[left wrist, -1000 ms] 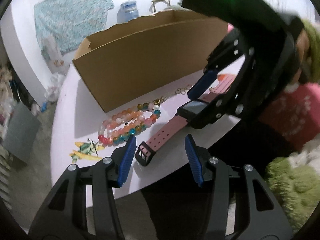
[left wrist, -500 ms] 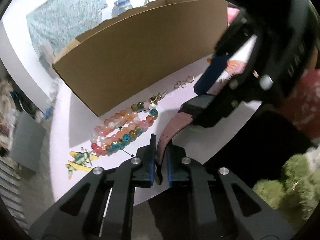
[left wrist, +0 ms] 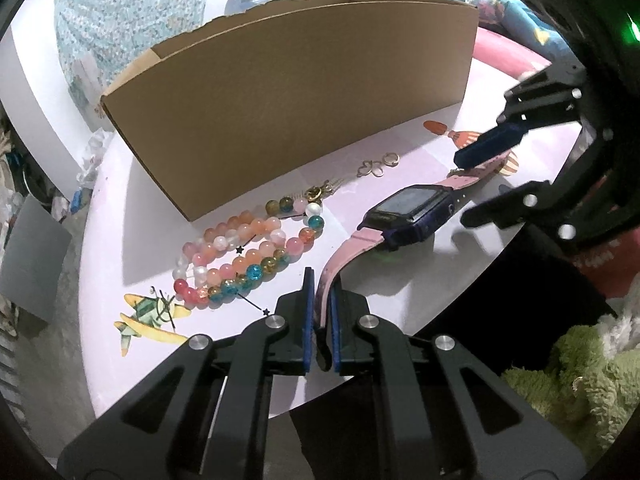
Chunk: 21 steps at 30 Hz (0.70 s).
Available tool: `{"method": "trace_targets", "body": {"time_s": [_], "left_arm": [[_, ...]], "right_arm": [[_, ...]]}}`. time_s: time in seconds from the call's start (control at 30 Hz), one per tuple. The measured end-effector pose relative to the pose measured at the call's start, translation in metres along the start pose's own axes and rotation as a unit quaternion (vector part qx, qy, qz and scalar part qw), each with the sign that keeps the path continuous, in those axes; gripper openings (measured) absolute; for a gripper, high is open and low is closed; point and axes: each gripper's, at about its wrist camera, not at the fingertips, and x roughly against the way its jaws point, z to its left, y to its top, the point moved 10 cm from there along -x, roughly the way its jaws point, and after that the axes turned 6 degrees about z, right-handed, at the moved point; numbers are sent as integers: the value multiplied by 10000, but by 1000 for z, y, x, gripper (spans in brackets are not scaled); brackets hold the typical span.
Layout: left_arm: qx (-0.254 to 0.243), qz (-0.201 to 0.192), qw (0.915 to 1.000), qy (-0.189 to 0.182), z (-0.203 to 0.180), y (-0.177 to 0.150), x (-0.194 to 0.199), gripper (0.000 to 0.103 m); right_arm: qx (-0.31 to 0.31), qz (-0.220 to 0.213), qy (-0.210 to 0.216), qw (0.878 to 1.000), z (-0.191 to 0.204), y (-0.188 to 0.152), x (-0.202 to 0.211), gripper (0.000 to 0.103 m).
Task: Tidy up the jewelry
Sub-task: 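Grasp the pink watch strap with the left tool while right tool holds the face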
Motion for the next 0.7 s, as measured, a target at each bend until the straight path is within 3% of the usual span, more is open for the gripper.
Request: {"method": "trace_targets", "body": {"time_s": [0.03,0.17,0.3,0.7], "left_arm": [[29,-3,10000,-14,0,1,0,6],[64,-47,10000,40,0,1,0,6],[39,-132,9998,161,-3,2,3,5],[88,-636,9963,570,-4,22,40,4]], "right_arm": [[-8,-49,-82,10000,-1,0,0,36],[-272,-244,-410,9985,-9,0,1,15],[-459,-491,-719,9951,-13,0,4,7],[-698,-1405,-1732,9723,-12,10,51,5]]}}
